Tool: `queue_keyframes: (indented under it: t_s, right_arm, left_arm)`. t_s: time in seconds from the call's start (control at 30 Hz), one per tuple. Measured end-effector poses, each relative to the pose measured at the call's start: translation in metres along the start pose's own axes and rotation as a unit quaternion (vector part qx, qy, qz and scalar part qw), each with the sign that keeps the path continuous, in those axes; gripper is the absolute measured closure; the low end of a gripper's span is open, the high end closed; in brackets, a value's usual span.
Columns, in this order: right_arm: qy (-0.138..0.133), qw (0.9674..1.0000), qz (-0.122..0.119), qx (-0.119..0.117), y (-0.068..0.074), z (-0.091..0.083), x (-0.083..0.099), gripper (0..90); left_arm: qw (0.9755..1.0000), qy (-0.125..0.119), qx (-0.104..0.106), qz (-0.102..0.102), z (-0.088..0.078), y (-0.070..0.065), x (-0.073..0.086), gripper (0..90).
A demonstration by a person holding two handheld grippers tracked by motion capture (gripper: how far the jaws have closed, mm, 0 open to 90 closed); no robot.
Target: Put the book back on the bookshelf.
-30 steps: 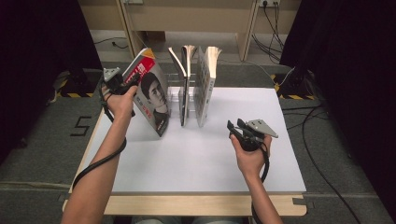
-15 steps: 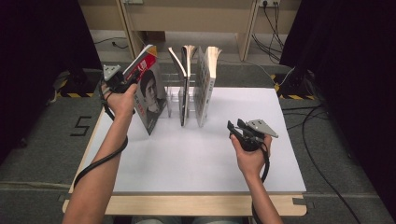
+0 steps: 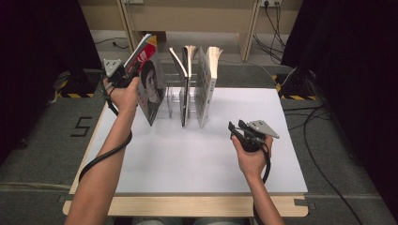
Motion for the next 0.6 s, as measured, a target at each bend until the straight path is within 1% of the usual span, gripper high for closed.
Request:
queue_keyframes:
  t_s: [0.03, 0.1, 0.17, 0.23, 0.3, 0.33, 0.37, 0.43, 0.6]
  right_arm:
    - [0.001, 1.0000, 0.002, 0.000, 0.000, 0.000, 0.000, 56.5]
    - [0.002, 1.0000, 0.003, 0.001, 0.000, 0.000, 0.000, 56.5]
    - [0.002, 1.0000, 0.001, 0.001, 0.000, 0.001, 0.001, 56.6]
    - [0.001, 1.0000, 0.002, 0.000, 0.000, 0.000, 0.000, 56.6]
    - [-0.001, 1.0000, 0.001, 0.001, 0.000, -0.001, -0.001, 56.6]
    - [-0.001, 1.0000, 0.002, 0.001, 0.000, -0.002, -0.001, 56.6]
    - [-0.001, 1.0000, 0.006, 0.001, 0.000, -0.002, -0.001, 56.5]
    - [0.000, 1.0000, 0.003, 0.002, -0.001, -0.001, -0.001, 56.6]
    - [0.001, 1.0000, 0.002, 0.001, 0.000, 0.000, 0.000, 56.5]
  left_arm:
    - [1.0000, 0.000, -0.002, 0.001, 0.001, 0.000, 0.001, 86.4]
    - [1.0000, -0.001, 0.000, -0.004, 0.002, 0.000, 0.003, 86.4]
    - [0.9999, 0.001, -0.006, 0.011, 0.002, -0.001, 0.007, 86.4]
    - [1.0000, 0.004, -0.002, 0.008, 0.002, -0.002, 0.013, 86.4]
    - [0.9998, 0.009, -0.008, 0.015, 0.002, 0.000, 0.018, 86.3]
    - [0.9998, 0.012, -0.012, 0.014, 0.003, 0.002, 0.022, 86.4]
    - [0.9998, 0.010, -0.015, 0.010, 0.003, 0.004, 0.024, 86.4]
    - [0.9998, 0.007, -0.019, 0.001, 0.002, 0.007, 0.027, 86.3]
    - [0.9997, 0.003, -0.023, 0.002, 0.001, 0.010, 0.028, 86.1]
Point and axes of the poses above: each handheld gripper's, and its own axes: z roughly forward along the jaws, x roughly out of its underside, y roughly to its left, the point moved 8 cm from there along z, roughly forward along the jaws, and after that the axes turned 3 degrees about y, right-handed, at the moved point
